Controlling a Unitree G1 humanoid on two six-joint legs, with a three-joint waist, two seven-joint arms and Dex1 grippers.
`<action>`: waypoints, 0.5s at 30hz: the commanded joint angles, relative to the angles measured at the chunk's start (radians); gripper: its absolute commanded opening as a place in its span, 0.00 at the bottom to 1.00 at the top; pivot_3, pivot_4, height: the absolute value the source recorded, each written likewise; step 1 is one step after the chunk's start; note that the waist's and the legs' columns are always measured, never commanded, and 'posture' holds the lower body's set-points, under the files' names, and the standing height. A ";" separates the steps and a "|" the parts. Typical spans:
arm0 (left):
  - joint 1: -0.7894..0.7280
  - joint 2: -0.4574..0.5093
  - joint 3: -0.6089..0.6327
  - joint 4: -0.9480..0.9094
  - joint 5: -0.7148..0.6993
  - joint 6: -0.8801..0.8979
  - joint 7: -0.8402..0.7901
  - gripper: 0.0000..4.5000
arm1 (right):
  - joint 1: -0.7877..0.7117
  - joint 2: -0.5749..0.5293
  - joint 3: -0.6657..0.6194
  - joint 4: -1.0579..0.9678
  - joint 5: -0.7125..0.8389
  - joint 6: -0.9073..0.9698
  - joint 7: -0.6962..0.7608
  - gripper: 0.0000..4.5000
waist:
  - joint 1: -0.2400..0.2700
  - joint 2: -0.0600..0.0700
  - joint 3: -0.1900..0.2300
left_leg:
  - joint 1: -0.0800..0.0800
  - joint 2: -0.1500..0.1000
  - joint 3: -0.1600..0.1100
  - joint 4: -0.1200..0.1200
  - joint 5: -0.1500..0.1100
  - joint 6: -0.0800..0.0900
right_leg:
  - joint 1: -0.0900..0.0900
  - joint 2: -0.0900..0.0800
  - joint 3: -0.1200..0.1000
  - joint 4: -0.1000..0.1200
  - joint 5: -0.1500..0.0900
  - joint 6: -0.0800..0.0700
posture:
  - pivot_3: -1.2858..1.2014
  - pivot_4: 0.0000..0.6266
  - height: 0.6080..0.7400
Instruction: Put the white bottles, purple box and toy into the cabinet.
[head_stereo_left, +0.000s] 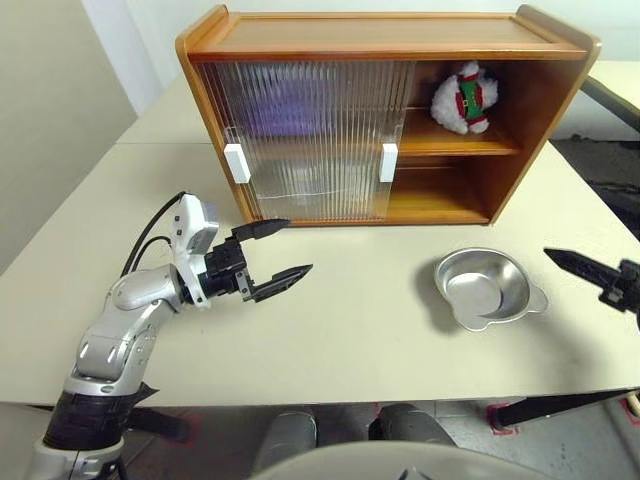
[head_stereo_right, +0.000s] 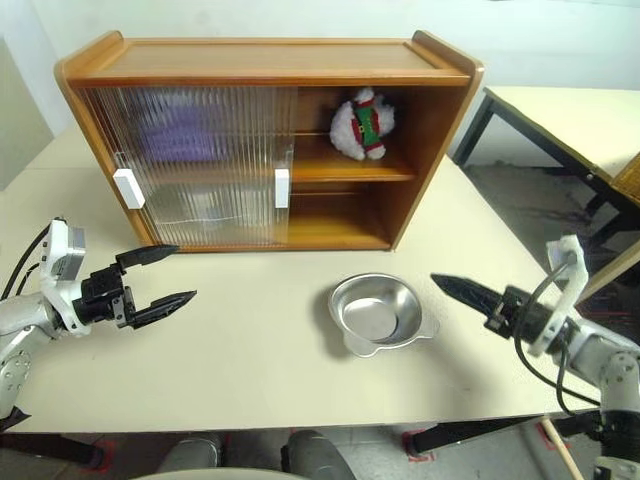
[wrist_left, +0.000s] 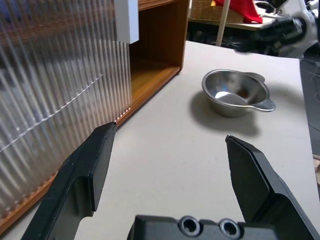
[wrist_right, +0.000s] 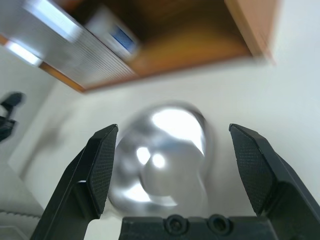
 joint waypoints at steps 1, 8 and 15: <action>0.004 0.005 -0.001 0.001 0.013 -0.006 -0.005 1.00 | 0.029 -0.011 0.013 0.005 -0.045 0.000 -0.013 0.99 | 0.001 0.000 0.000 | 0.000 0.000 0.000 0.000 0.000 0.000 | 0.000 0.000 0.000 0.000 0.000 0.000 | 0.51 0.00 1.00; -0.002 0.007 -0.002 0.002 0.013 -0.004 -0.006 1.00 | 0.117 -0.024 0.030 -0.054 -0.026 0.117 0.018 0.99 | 0.000 0.000 0.000 | 0.000 -0.001 0.001 0.000 -0.001 0.001 | 0.000 0.000 0.000 0.000 -0.001 0.001 | 0.51 0.00 1.00; -0.011 0.009 -0.004 -0.003 0.009 0.007 -0.004 1.00 | 0.098 0.015 0.016 -0.094 -0.008 0.152 -0.002 0.99 | -0.002 -0.001 0.000 | -0.002 -0.001 0.003 0.001 -0.001 0.001 | 0.002 0.001 0.000 0.000 -0.001 0.001 | 0.51 0.00 1.00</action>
